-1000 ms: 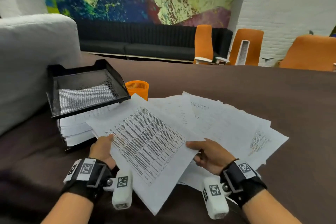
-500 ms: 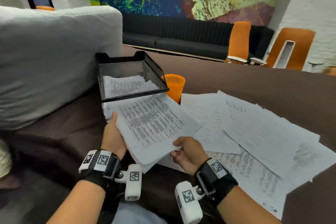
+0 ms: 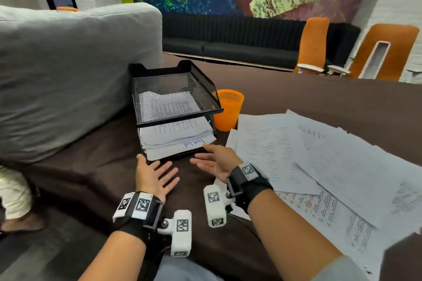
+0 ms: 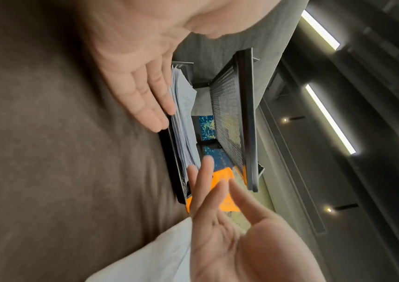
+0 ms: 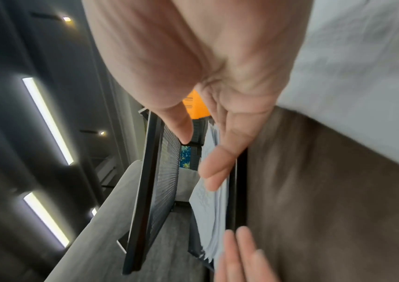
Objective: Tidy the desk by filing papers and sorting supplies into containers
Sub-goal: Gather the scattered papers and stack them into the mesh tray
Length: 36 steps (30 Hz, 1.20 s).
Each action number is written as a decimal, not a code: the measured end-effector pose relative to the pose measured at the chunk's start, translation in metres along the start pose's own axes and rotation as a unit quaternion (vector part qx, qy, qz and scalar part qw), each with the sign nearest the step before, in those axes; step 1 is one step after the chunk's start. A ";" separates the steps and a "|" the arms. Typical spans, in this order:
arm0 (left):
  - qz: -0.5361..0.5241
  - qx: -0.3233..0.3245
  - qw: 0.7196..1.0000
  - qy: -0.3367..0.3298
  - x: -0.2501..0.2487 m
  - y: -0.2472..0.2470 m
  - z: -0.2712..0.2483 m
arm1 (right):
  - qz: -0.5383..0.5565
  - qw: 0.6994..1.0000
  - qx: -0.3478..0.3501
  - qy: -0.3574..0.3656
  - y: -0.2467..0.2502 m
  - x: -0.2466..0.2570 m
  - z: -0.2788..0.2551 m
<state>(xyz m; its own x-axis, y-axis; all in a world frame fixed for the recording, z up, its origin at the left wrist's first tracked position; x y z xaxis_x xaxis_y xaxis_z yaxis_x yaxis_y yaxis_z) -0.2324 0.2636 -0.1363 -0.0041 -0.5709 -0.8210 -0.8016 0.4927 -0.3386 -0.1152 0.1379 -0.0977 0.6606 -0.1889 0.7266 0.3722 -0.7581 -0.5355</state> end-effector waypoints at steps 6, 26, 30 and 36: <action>0.128 0.079 0.989 0.001 0.011 -0.057 -0.024 | -0.113 0.988 -0.062 0.082 0.073 0.046 -0.051; 0.477 0.128 0.857 -0.146 0.064 -0.193 -0.037 | -0.651 0.700 -0.293 0.037 0.274 0.119 -0.114; 0.447 0.127 0.876 -0.131 0.066 -0.198 -0.043 | -0.694 0.666 -0.270 0.050 0.268 0.119 -0.116; 0.477 0.112 0.860 -0.142 0.063 -0.183 -0.036 | -0.732 0.615 -0.283 0.079 0.257 0.120 -0.123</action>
<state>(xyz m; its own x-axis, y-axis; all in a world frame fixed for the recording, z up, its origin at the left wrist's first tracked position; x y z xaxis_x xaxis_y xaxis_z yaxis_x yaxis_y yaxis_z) -0.1073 0.1134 -0.1095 -0.4252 0.3299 -0.8429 -0.3796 0.7804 0.4969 -0.0201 -0.1560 -0.0952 -0.2000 0.9298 0.3091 0.1764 -0.2761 0.9448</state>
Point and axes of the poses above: each hand's wrist, its own z-axis towards the middle knuckle, its own y-axis out of the back of the hand, x = y × z, the point moved 8 cm from there along z, towards the middle knuckle, and after that the axes turned 12 degrees about z, right-handed, at the moved point
